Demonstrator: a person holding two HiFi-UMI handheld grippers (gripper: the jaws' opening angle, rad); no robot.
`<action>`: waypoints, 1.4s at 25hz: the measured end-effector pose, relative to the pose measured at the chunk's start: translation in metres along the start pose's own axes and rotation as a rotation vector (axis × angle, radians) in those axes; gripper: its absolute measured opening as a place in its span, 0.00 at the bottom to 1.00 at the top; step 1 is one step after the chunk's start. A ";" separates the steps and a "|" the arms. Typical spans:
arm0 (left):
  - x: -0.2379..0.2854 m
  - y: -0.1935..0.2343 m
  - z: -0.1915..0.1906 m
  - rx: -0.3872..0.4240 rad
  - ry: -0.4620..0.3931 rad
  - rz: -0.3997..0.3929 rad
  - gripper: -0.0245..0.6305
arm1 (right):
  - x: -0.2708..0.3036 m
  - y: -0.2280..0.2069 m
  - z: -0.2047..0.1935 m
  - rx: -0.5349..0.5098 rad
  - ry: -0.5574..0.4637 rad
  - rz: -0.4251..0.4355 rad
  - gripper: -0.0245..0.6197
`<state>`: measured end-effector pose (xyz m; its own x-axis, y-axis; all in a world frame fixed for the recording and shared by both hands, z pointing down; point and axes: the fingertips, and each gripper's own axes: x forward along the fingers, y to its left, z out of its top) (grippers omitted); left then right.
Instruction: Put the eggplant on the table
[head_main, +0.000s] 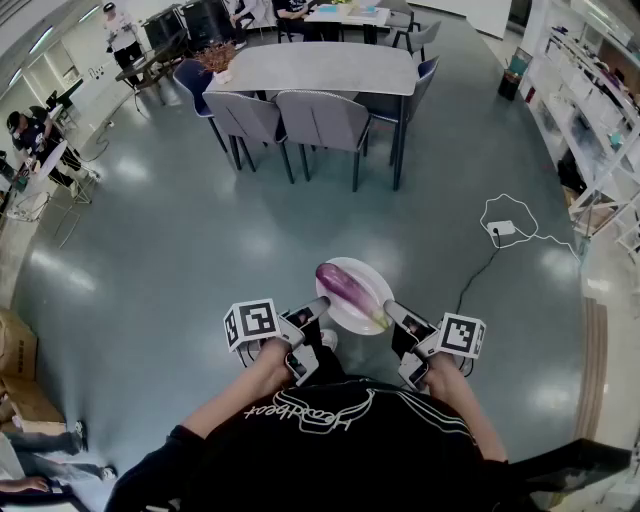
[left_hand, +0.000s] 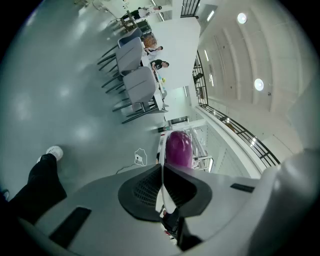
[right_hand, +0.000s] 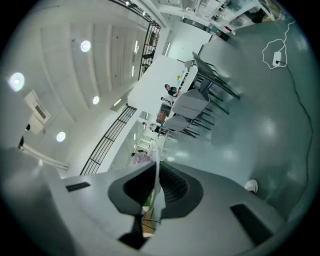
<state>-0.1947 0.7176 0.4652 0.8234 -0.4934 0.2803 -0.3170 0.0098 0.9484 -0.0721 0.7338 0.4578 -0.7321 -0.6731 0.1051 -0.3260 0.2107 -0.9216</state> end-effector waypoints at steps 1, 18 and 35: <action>-0.001 0.000 0.000 0.000 0.001 0.000 0.07 | 0.000 0.002 -0.001 0.001 0.000 0.005 0.08; -0.003 -0.007 -0.005 0.002 0.009 0.002 0.07 | -0.007 0.006 -0.001 0.001 -0.010 0.010 0.08; 0.008 -0.008 0.008 -0.023 -0.006 0.007 0.07 | 0.005 0.004 0.018 0.066 0.004 0.079 0.09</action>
<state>-0.1892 0.7062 0.4586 0.8184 -0.4986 0.2857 -0.3115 0.0328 0.9497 -0.0664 0.7187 0.4478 -0.7566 -0.6531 0.0322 -0.2271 0.2163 -0.9496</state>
